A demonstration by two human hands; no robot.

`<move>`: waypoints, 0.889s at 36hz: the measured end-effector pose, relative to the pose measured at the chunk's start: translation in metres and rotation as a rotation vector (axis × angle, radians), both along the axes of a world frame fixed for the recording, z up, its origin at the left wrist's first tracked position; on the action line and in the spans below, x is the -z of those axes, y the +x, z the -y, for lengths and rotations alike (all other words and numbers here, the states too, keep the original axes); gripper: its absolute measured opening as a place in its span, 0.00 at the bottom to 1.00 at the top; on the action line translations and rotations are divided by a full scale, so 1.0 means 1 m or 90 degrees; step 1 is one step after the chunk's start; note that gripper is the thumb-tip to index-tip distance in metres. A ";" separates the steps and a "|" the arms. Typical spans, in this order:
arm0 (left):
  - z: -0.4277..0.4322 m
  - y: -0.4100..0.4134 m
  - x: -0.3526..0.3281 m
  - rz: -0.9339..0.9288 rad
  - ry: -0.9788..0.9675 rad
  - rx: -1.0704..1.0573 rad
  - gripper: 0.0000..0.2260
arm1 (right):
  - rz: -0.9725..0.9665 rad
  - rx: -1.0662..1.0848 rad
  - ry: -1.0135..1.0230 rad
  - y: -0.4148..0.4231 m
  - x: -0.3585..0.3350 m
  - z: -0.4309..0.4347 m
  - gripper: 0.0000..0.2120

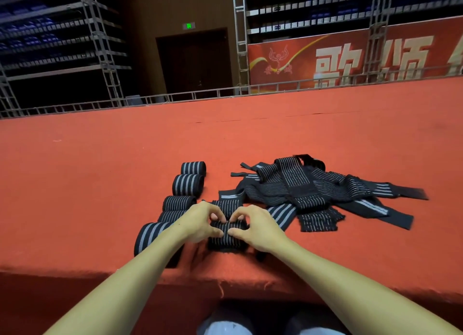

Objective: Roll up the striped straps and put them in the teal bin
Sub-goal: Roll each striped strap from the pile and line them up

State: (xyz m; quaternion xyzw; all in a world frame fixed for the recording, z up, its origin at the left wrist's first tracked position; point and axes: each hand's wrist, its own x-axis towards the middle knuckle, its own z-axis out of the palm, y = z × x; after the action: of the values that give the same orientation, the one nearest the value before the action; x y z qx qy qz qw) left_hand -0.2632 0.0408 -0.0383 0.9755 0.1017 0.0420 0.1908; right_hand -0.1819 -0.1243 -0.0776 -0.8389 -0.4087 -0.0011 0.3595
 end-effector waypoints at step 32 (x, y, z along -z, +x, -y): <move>0.109 0.252 -0.003 -0.061 0.197 0.483 0.26 | -0.071 0.314 0.011 0.135 0.010 0.139 0.15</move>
State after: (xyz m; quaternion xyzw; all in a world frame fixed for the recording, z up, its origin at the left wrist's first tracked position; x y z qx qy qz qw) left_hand -0.0117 -0.0686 -0.0354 0.9617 -0.2643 -0.0619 0.0389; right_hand -0.0465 -0.2630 -0.0872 -0.9088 -0.1712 -0.0463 0.3777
